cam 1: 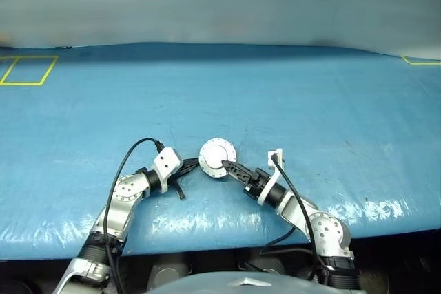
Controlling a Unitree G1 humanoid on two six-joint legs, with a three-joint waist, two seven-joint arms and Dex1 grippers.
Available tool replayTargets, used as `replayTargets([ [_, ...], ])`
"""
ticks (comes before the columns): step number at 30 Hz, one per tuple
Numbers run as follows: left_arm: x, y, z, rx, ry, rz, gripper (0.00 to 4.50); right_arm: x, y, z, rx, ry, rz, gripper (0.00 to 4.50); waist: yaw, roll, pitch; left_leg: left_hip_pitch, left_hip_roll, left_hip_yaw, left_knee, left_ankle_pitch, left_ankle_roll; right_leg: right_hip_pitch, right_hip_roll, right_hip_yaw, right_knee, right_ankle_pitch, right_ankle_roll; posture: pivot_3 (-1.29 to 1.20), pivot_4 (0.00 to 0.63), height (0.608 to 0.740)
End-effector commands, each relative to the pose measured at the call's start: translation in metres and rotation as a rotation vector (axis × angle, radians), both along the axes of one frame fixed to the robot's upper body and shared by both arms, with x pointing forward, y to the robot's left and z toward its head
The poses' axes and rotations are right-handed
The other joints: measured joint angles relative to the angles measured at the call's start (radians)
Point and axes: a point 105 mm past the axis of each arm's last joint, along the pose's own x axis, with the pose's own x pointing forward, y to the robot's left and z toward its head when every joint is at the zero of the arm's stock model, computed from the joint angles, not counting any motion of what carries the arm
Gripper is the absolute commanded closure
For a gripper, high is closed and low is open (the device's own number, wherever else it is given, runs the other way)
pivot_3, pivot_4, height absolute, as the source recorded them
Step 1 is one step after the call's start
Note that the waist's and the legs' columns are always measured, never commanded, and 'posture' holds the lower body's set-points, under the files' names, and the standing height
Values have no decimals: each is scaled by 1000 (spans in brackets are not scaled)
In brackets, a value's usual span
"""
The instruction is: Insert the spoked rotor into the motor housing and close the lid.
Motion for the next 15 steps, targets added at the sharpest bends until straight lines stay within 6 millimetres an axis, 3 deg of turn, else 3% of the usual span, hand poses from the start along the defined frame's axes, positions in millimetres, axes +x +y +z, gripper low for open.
replayTargets([
  [1, 3, 6, 31, -160, -50, 8, 4500, 4, 0, 3, 17, 2, -21, 2138, 0, 0, 0, 0, 0, 0, 0, 0, 0, 0, 0, 0, 0, 0, 0, 0, 150, 740],
  [4, 4, 23, 54, -284, -21, 25, 4500, 9, 1, 0, 42, 55, -50, 2138, -2, 0, 1, 0, 1, 0, 0, 0, 0, 0, 1, 0, 0, 1, -1, 0, 150, 740],
  [8, 18, 58, 86, -354, -71, 153, 4500, 16, 1, 16, 203, 75, -89, 2138, -2, 0, 1, 0, 2, 0, 0, 1, -1, 0, 3, 1, 1, 1, -1, 0, 150, 740],
  [15, 8, 55, 94, -412, 23, 145, 4500, 18, 18, 40, 398, 99, -15, 2138, -3, 1, 3, -1, 0, 0, 0, 0, 0, 0, 4, 6, -1, 2, 1, 0, 150, 740],
])
